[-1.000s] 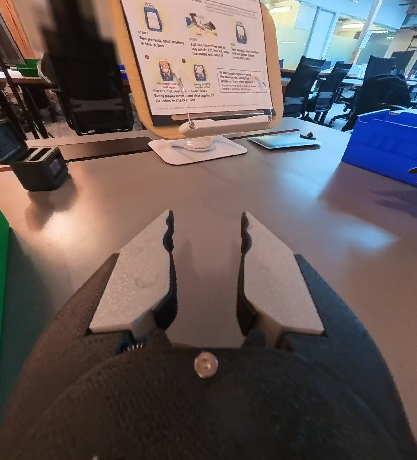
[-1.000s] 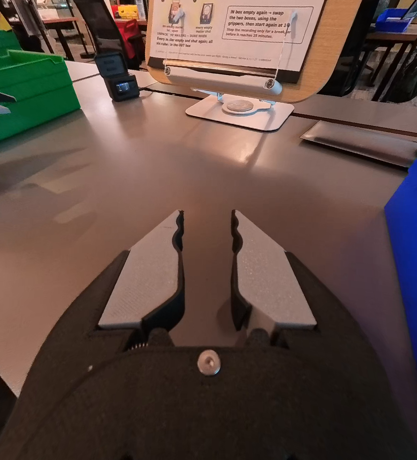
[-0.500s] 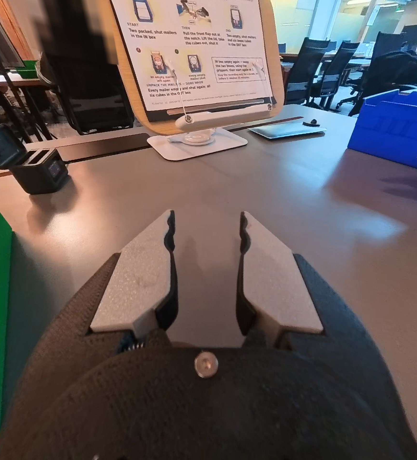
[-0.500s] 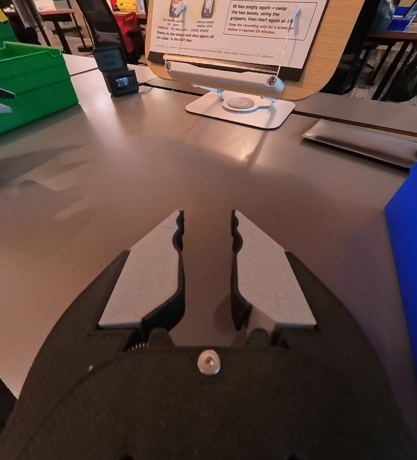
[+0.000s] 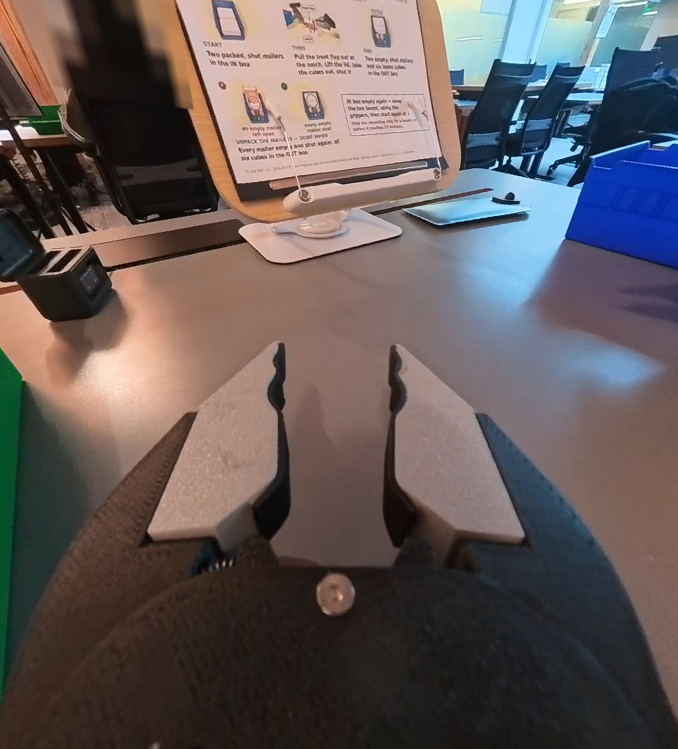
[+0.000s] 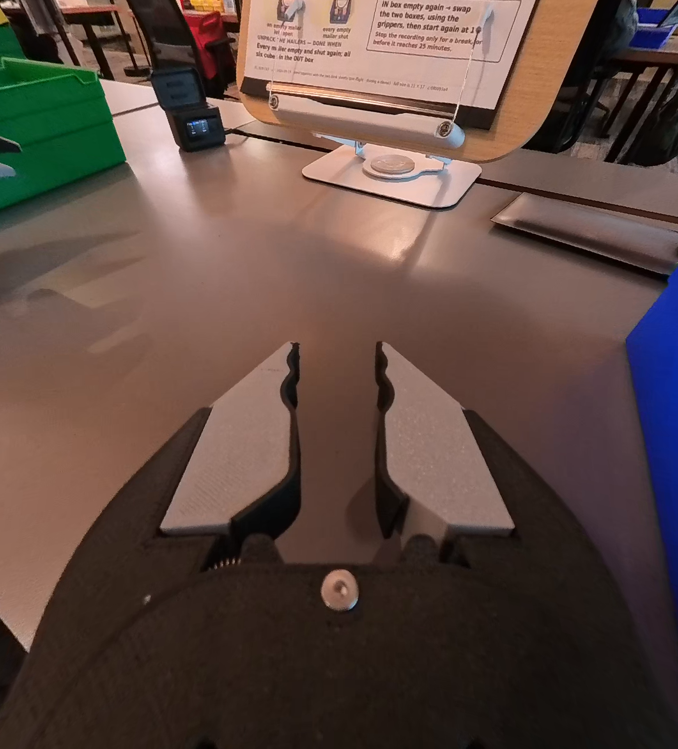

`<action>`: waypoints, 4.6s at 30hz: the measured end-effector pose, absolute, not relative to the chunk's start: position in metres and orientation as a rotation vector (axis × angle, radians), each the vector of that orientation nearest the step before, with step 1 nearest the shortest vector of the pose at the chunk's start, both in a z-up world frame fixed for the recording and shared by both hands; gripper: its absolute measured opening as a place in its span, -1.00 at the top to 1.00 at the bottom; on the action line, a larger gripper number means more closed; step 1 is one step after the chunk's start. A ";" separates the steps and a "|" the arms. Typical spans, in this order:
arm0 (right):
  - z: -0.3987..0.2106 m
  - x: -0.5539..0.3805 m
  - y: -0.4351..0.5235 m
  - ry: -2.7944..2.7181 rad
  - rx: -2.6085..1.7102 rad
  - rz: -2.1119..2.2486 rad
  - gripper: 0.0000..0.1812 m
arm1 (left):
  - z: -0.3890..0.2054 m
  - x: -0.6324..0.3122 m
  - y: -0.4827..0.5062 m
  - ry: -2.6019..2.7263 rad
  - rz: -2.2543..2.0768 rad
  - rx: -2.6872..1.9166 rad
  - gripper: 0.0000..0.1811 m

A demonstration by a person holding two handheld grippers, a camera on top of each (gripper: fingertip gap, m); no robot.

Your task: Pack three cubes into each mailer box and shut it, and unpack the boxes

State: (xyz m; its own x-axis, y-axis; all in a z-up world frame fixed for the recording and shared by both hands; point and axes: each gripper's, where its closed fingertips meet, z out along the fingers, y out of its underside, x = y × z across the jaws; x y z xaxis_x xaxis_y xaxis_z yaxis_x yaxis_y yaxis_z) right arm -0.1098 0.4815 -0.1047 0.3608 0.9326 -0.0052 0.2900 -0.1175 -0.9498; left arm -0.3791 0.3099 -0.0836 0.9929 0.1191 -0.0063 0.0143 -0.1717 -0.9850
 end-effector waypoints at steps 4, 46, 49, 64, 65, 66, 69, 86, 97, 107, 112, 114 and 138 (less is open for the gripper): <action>-0.105 -0.110 0.481 -1.113 -1.632 0.816 0.61 | -0.080 -0.382 0.307 -0.088 0.107 -1.750 0.42; -0.106 -0.111 0.480 -1.132 -1.630 0.796 0.61 | 0.035 -0.430 0.221 -0.257 0.119 -1.432 0.34; -0.106 -0.111 0.480 -1.133 -1.630 0.794 0.61 | 0.037 -0.433 0.217 -0.272 0.101 -1.417 0.34; -0.107 -0.111 0.480 -1.135 -1.630 0.792 0.61 | 0.035 -0.445 0.209 -0.301 0.126 -1.425 0.32; -0.107 -0.111 0.480 -1.135 -1.630 0.792 0.61 | 0.035 -0.447 0.208 -0.307 0.126 -1.422 0.32; -0.107 -0.111 0.480 -1.135 -1.630 0.792 0.61 | 0.035 -0.449 0.206 -0.313 0.123 -1.417 0.31; -0.107 -0.111 0.480 -1.136 -1.630 0.792 0.61 | 0.036 -0.456 0.200 -0.336 0.122 -1.403 0.31; -0.108 -0.112 0.480 -1.145 -1.629 0.773 0.62 | 0.046 -0.500 0.147 -0.476 0.169 -1.289 0.28; -0.109 -0.113 0.479 -1.155 -1.628 0.766 0.62 | 0.026 -0.554 0.080 -0.621 0.444 -1.384 0.05; -0.109 -0.113 0.478 -1.158 -1.624 0.767 0.62 | -0.006 -0.548 0.108 -0.503 0.576 -1.674 -0.04; -0.109 -0.113 0.478 -1.161 -1.626 0.764 0.62 | -0.025 -0.536 0.125 -0.402 0.575 -1.823 0.10; -0.109 -0.113 0.478 -1.163 -1.626 0.761 0.62 | -0.024 -0.531 0.127 -0.379 0.566 -1.830 0.11; -0.112 -0.114 0.479 -1.174 -1.632 0.716 0.63 | -0.128 -0.567 0.146 0.646 0.657 -2.645 0.03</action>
